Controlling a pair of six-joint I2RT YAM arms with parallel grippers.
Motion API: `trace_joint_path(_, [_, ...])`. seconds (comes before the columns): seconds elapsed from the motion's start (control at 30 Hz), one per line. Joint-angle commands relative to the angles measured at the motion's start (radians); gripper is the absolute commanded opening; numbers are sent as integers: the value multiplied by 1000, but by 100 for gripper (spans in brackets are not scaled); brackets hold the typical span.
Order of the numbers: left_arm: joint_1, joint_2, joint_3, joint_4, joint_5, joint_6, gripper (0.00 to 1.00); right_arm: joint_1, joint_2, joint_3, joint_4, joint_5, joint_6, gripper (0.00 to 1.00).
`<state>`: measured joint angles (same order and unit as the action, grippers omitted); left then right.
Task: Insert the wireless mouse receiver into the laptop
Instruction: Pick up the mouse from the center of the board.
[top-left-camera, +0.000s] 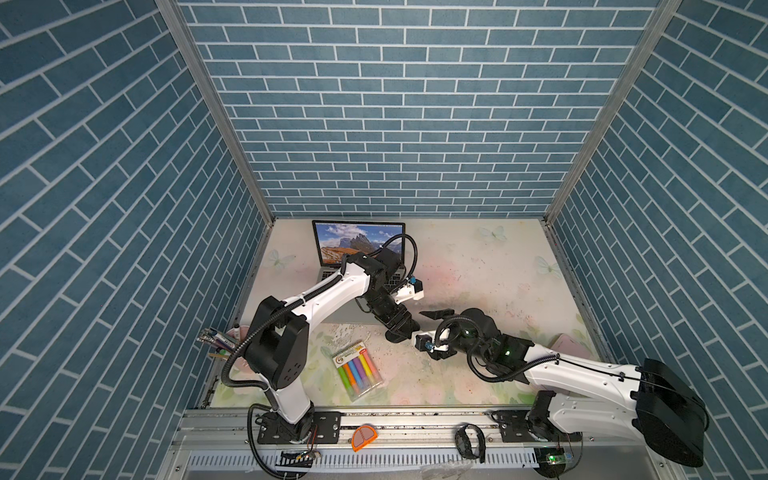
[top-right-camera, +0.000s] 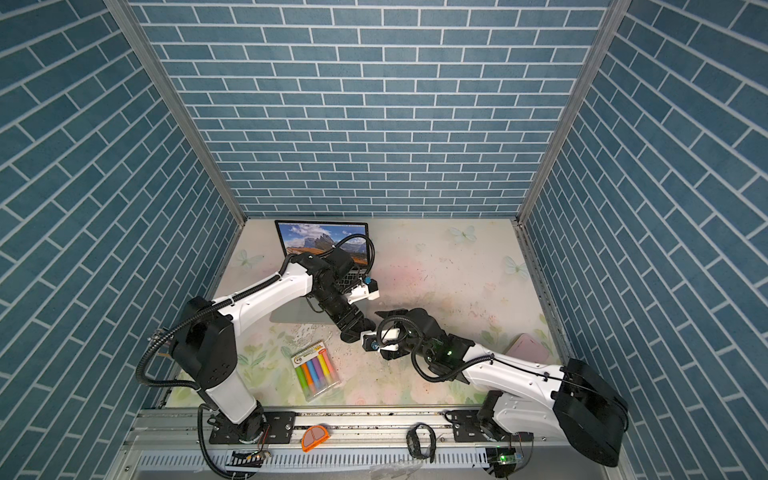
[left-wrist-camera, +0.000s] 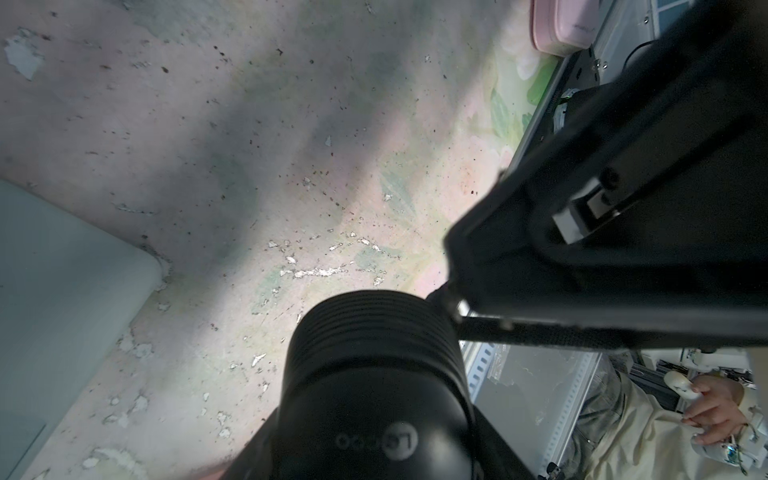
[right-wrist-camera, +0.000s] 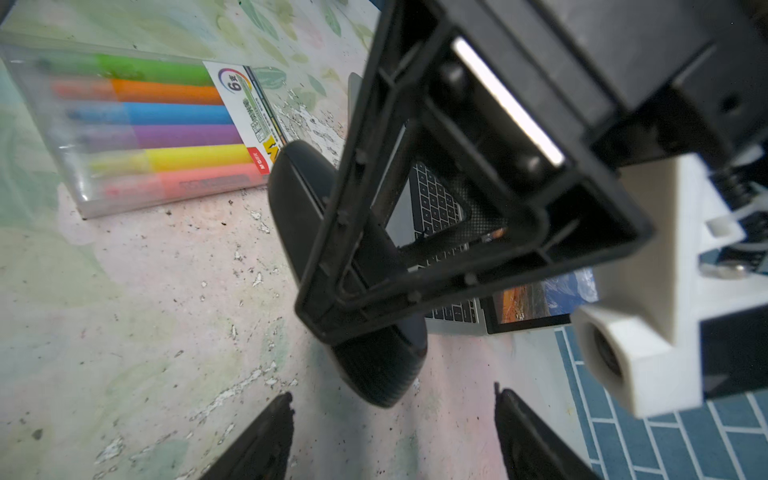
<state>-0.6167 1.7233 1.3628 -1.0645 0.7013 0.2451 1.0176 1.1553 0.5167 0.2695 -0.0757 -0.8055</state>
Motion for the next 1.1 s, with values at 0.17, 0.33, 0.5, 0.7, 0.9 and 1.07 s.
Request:
trace_joint_path(0.17, [9,-31,21,-45,102,40,39,13,32,17,106,-88,-9,72])
trace_joint_path(0.33, [9,-32,16,-46,136,51,39,16,78,13,160,-95,-8,70])
trace_joint_path(0.5, [9,-37,13,-54,154,62,39,18,105,6,215,-93,-7,60])
trace_joint_path(0.7, [10,-34,17,-59,155,75,39,17,105,12,220,-88,12,45])
trace_joint_path(0.9, [11,-38,18,-43,154,91,51,17,78,19,180,-64,63,31])
trace_joint_path(1.07, [11,-76,4,-8,131,101,99,17,56,17,154,-49,89,22])
